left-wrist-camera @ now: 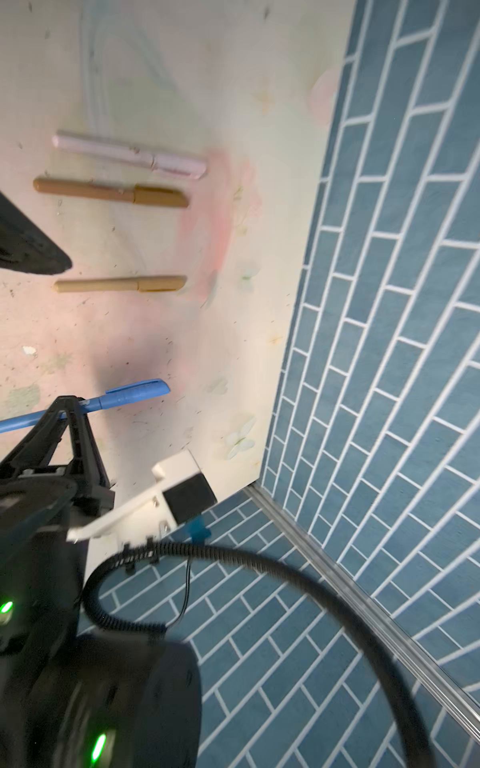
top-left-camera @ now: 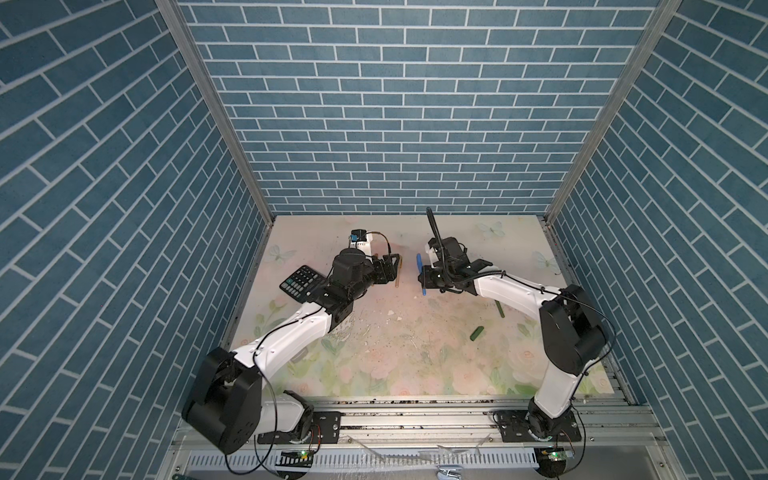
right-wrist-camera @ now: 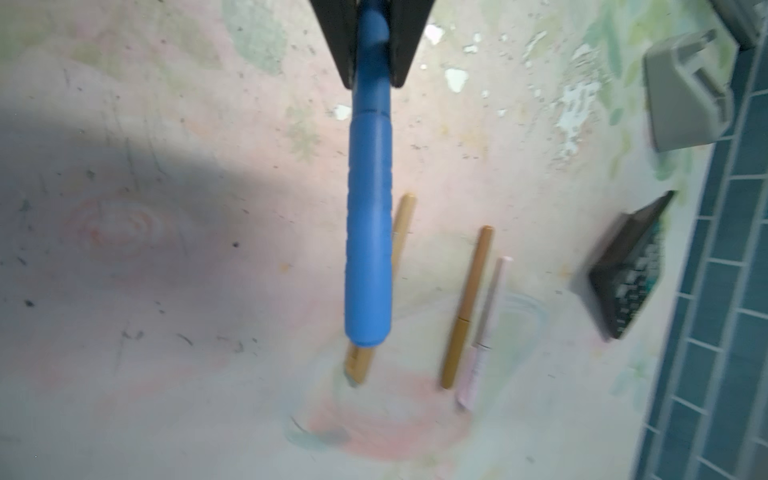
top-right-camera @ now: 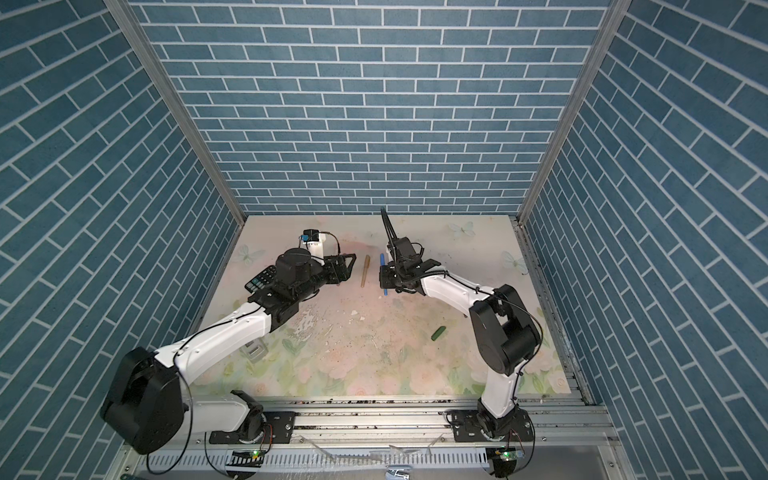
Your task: Insert the pens into the pen caps
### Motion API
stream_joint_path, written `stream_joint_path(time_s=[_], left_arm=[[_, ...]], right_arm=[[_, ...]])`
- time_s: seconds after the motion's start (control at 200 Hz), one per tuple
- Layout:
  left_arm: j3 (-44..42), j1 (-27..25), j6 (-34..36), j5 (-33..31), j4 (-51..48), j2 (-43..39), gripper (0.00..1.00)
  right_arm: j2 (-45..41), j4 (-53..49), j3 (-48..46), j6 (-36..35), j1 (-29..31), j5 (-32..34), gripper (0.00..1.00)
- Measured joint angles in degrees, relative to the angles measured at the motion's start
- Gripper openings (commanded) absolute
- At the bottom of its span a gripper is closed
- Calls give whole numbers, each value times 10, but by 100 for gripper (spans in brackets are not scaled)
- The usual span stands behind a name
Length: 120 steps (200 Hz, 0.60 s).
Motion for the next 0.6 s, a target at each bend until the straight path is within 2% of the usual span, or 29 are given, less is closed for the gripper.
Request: stream_joint_path(time_s=[0.235, 0.405, 0.6], left_arm=[[30, 18, -32, 134, 22, 90, 68], [34, 18, -44, 187, 44, 104, 60], [35, 18, -62, 234, 82, 122, 44]], right_arm=[[-76, 40, -28, 1, 21, -40, 10], [-87, 43, -31, 1, 23, -50, 10], [-88, 43, -31, 1, 26, -58, 10]])
